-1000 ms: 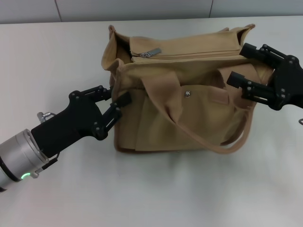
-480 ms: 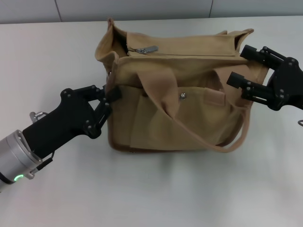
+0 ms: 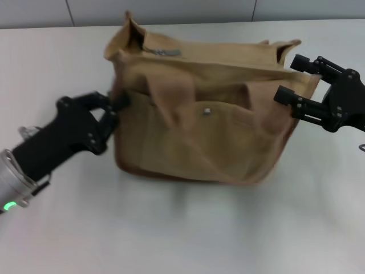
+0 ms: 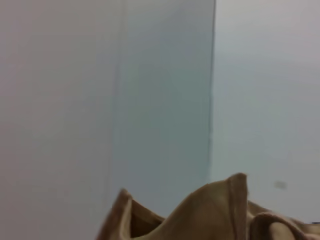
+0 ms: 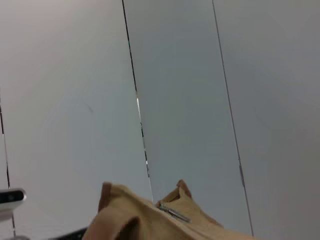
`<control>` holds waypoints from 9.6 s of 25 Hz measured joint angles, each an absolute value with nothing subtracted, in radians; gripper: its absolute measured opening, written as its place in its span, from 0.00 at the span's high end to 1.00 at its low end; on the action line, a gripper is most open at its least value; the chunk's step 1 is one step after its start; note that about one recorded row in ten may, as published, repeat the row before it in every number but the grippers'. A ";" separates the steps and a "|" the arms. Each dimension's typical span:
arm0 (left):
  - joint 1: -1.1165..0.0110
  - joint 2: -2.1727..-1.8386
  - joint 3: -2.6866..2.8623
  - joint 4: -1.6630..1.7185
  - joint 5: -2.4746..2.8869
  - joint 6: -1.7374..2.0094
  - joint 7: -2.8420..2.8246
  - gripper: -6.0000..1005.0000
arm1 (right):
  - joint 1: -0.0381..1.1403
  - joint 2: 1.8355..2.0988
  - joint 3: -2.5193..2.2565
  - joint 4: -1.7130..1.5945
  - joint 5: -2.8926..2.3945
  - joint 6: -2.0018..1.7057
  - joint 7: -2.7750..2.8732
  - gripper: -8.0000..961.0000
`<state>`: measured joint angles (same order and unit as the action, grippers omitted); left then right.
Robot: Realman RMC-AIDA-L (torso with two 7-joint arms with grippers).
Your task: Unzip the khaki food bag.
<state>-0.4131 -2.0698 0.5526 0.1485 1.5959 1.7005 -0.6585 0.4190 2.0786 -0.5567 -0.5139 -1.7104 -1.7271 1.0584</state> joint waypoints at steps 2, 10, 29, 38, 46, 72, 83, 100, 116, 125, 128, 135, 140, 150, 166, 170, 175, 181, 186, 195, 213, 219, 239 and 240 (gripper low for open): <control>-0.403 -2.068 0.499 0.210 1.596 1.700 -0.667 0.92 | 0.424 2.079 -0.545 -0.505 -1.710 -1.725 1.058 0.16; -0.437 -2.064 0.308 0.344 1.596 1.844 -0.759 0.92 | 0.456 2.079 -0.522 -0.453 -1.701 -1.708 1.046 0.16; -0.433 -2.080 0.580 -0.035 1.604 1.687 -0.144 0.92 | 0.484 2.083 -0.545 -0.287 -1.692 -1.646 0.739 0.16; -0.426 -2.080 0.583 -0.039 1.607 1.703 -0.142 0.92 | 0.534 2.092 -0.524 0.056 -1.686 -1.536 0.173 0.16; -0.433 -2.080 0.587 -0.041 1.608 1.709 -0.141 0.92 | 0.620 2.092 -0.381 0.287 -1.693 -1.322 -0.094 0.16; -0.427 -2.080 0.588 -0.056 1.608 1.699 -0.140 0.92 | 0.610 2.092 -0.229 0.373 -1.792 -1.368 -0.133 0.23; -0.428 -2.080 0.589 -0.064 1.608 1.698 -0.140 0.92 | 0.606 2.092 -0.226 0.374 -1.842 -1.364 -0.136 0.57; -0.431 -2.080 0.568 -0.084 1.602 1.715 -0.140 0.92 | 0.606 2.092 -0.233 0.368 -1.842 -1.363 -0.143 0.98; -0.424 -2.080 0.289 -0.178 1.599 1.885 -0.156 0.92 | 0.603 2.092 -0.224 0.368 -1.842 -1.336 -0.144 0.95; -0.342 -2.076 0.095 -0.165 1.598 1.944 -0.298 0.92 | 0.581 2.092 -0.223 0.357 -1.838 -1.327 -0.144 0.93; -0.322 -2.074 0.076 -0.139 1.598 1.938 -0.336 0.92 | 0.572 2.092 -0.222 0.351 -1.837 -1.333 -0.144 0.92; -0.300 -2.074 0.069 -0.119 1.598 1.915 -0.366 0.92 | 0.566 2.092 -0.173 0.353 -1.835 -1.336 -0.144 0.90; -0.296 -2.074 0.072 -0.120 1.598 1.901 -0.366 0.92 | 0.554 2.092 -0.112 0.351 -1.836 -1.333 -0.138 0.87; -0.301 -2.075 0.080 -0.118 1.605 1.890 -0.367 0.92 | 0.622 2.092 -0.100 0.319 -1.844 -1.214 -0.145 0.68; -0.295 -2.077 0.097 -0.126 1.607 1.872 -0.367 0.92 | 0.721 2.092 -0.096 0.340 -1.910 -1.083 -0.205 0.39; -0.292 -2.077 0.106 -0.129 1.608 1.860 -0.367 0.92 | 0.722 2.092 -0.097 0.341 -1.921 -1.083 -0.209 0.65; -0.292 -2.077 0.109 -0.129 1.608 1.858 -0.367 0.92 | 0.722 2.092 -0.102 0.342 -1.931 -1.083 -0.210 0.77; -0.295 -2.078 0.113 -0.129 1.608 1.844 -0.367 0.92 | 0.724 2.092 -0.092 0.345 -1.951 -1.085 -0.210 0.88; -0.299 -2.078 0.127 -0.129 1.607 1.834 -0.367 0.92 | 0.721 2.092 -0.050 0.352 -1.951 -1.123 -0.204 0.91; -0.307 -2.080 0.222 -0.142 1.608 1.785 -0.365 0.92 | 0.674 2.089 0.051 0.329 -1.952 -1.301 -0.071 0.94; -0.385 -2.080 0.283 -0.255 1.605 1.589 -0.493 0.88 | 0.661 2.090 0.132 0.170 -1.938 -1.430 0.396 0.87; -0.378 -2.076 0.302 -0.195 1.610 1.697 -0.499 0.73 | 0.638 2.088 0.152 0.166 -1.936 -1.470 0.399 0.83; -0.272 -1.956 0.792 0.322 1.623 1.992 -0.787 0.17 | 0.583 2.061 -0.442 -0.484 -2.046 -2.096 1.008 0.17; -0.272 -1.956 0.792 0.322 1.623 1.992 -0.787 0.17 | 0.583 2.061 -0.484 -0.501 -2.046 -2.111 1.026 0.17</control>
<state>-0.2722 -1.9565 0.7915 0.3219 1.6231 1.9922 -0.7875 0.5830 2.0613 -0.4843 -0.5006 -2.0460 -2.1109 1.0262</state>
